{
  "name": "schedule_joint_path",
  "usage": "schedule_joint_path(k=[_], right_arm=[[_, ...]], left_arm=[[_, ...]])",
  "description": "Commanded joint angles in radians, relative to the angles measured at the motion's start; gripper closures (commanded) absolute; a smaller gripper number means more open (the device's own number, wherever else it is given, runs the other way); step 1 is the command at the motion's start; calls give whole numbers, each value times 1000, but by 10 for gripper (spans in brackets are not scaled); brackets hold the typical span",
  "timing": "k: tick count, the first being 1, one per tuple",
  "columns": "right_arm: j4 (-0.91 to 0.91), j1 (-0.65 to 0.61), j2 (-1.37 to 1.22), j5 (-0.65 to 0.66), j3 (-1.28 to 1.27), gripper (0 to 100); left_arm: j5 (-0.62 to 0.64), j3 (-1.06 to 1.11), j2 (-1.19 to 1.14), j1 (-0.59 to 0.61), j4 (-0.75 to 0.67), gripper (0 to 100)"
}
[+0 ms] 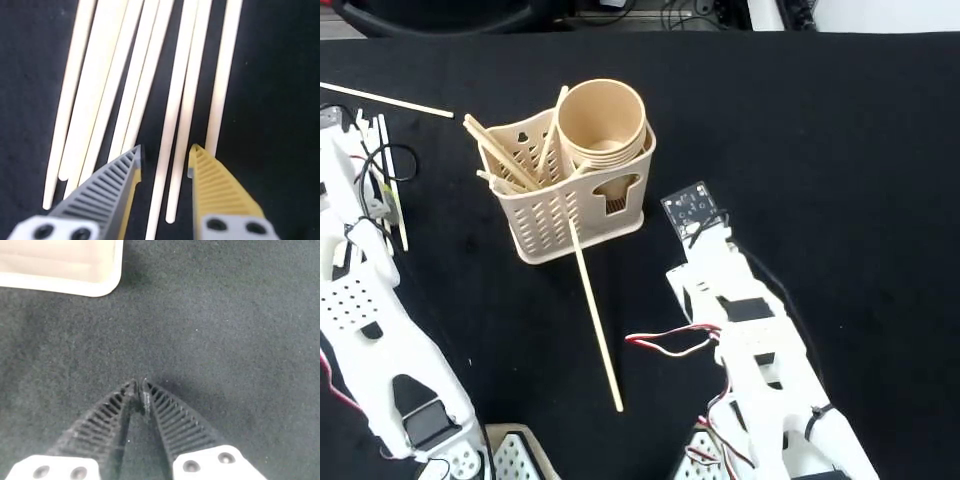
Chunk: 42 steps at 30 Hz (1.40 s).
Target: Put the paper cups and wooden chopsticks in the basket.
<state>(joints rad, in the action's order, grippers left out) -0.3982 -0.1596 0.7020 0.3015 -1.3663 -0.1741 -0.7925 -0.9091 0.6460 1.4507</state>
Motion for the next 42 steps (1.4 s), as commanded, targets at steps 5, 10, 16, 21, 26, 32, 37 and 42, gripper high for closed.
schedule_joint_path(k=[5, 10, 16, 21, 26, 32, 37, 42], right_arm=[[18, -8, 30, 8, 8, 985], [18, -8, 30, 8, 8, 985], [18, -8, 30, 8, 8, 985], [18, -8, 30, 8, 8, 985], [20, -8, 30, 8, 8, 985], [20, -8, 30, 8, 8, 985], [20, -8, 30, 8, 8, 985], [20, -8, 30, 8, 10, 985]], left_arm=[[-3, -73, -135, -4, -11, 918], [-3, -82, -150, -19, 15, 970], [-3, -272, -150, -18, 175, 971], [-2, -506, -160, -19, 313, 971], [-2, -524, -150, -12, 311, 971], [-2, -530, -150, -16, 311, 971], [-2, -530, -150, -18, 311, 971], [8, -522, -49, -5, 313, 971]])
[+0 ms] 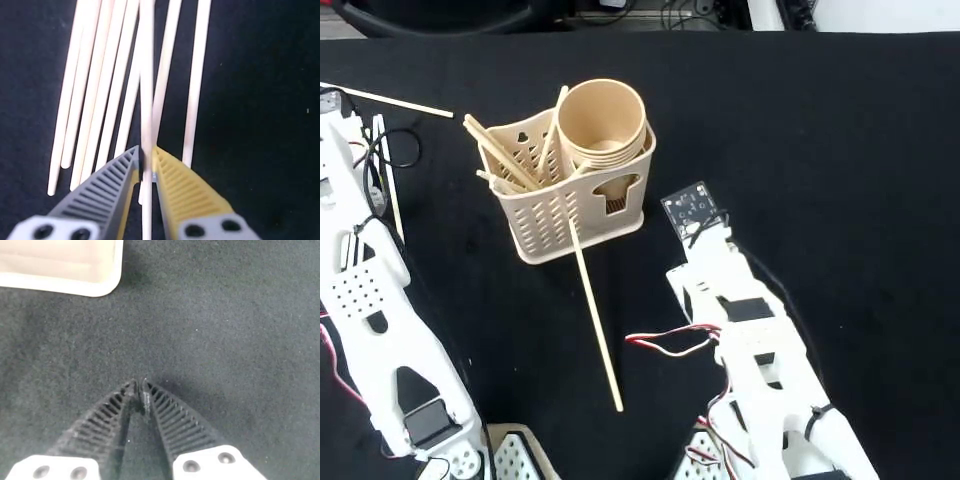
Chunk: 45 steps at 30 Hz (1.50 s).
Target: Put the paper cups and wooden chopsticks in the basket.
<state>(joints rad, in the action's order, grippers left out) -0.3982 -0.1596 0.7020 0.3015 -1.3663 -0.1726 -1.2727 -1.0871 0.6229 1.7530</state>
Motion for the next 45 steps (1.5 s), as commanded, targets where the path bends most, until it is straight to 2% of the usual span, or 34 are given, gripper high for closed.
schedule_joint_path(k=[1, 6, 12, 14, 19, 23, 30, 35, 38, 45], right_arm=[[20, -8, 30, 8, 10, 985], [21, -9, 30, 8, 10, 985], [21, -9, 30, 8, 10, 985], [21, -9, 30, 8, 10, 985], [21, -8, 30, 8, 10, 985], [21, -8, 30, 8, 10, 985], [21, -9, 30, 8, 10, 985], [21, -9, 30, 8, 10, 985], [21, -9, 30, 8, 10, 985], [21, -9, 30, 8, 10, 985]], left_arm=[[21, -38, 166, 27, 11, 971], [54, 93, 462, 42, 11, 971], [74, 529, 980, -5, -3, 970], [77, 670, 1131, -36, -72, 970], [210, 1026, 1479, -79, -361, 970], [278, 1346, 1763, -139, -647, 970], [285, 1910, 2256, -325, -1244, 970], [285, 2206, 2461, -501, -1613, 971], [285, 2295, 2470, -582, -1717, 971], [287, 2364, 2375, -671, -1737, 971]])
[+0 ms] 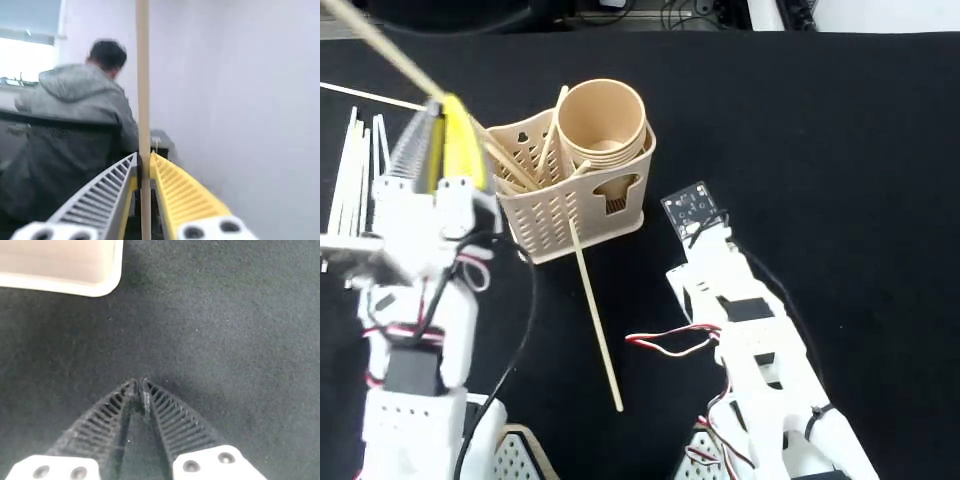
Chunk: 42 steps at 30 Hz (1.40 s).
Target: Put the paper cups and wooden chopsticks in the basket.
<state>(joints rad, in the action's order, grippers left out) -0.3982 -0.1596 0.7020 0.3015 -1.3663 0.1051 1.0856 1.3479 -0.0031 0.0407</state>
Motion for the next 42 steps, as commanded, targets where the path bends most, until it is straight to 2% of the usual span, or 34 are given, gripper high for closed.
schedule_joint_path(k=[1, 7, 9, 12, 14, 19, 22, 24, 29, 32, 36, 40, 42], right_arm=[[21, -9, 30, 8, 10, 985], [21, -9, 30, 8, 10, 985], [21, -9, 30, 8, 10, 985], [21, -9, 30, 8, 10, 985], [21, -9, 30, 8, 10, 985], [21, -8, 30, 8, 10, 985], [14, -6, 31, 8, 13, 985], [-9, -2, 38, 8, 30, 985], [-356, 25, 194, 8, 147, 984], [-554, -35, 360, 8, 182, 984], [-715, -238, 618, 11, 189, 983], [-669, -443, 792, 163, 111, 983], [-643, -477, 822, 256, 71, 983]], left_arm=[[9, 5, -92, -50, -25, 971], [9, -15, -270, -44, -26, 970], [9, -15, -281, -42, -5, 932], [80, -42, -250, -42, 98, 855], [115, -88, -215, -41, 190, 853], [114, -189, -104, -30, 373, 852], [121, -257, -49, 54, 488, 855], [121, -318, -26, 160, 589, 855], [97, -423, -23, 458, 891, 855], [14, -420, -23, 556, 1022, 855], [-81, -295, -14, 593, 1114, 855], [-114, -108, -14, 587, 1112, 855], [-114, -48, -12, 593, 1108, 855]])
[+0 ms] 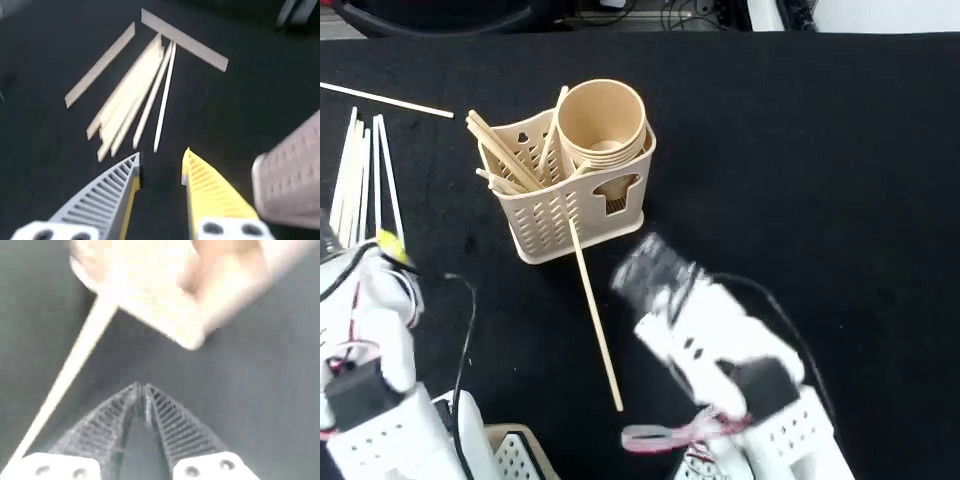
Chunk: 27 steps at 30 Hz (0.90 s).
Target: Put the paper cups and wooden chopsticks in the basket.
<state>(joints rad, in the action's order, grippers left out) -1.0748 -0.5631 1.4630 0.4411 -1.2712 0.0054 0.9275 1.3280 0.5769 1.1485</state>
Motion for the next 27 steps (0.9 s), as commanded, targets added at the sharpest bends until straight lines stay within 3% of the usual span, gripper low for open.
schedule_joint_path(k=[1, 8, 13, 21, 27], right_arm=[[38, -74, 58, 149, -39, 983], [57, -74, -59, 161, -53, 907], [152, -81, -165, -37, 44, 913], [160, -252, -443, -255, 148, 850], [252, -181, -501, -400, 185, 843]], left_arm=[[-14, 142, 8, 16, -12, 855], [-52, 348, 8, 36, -152, 855], [-140, 464, 8, 50, -207, 855], [-155, 501, 8, 54, -241, 855], [-181, 504, 8, 53, -235, 855]])
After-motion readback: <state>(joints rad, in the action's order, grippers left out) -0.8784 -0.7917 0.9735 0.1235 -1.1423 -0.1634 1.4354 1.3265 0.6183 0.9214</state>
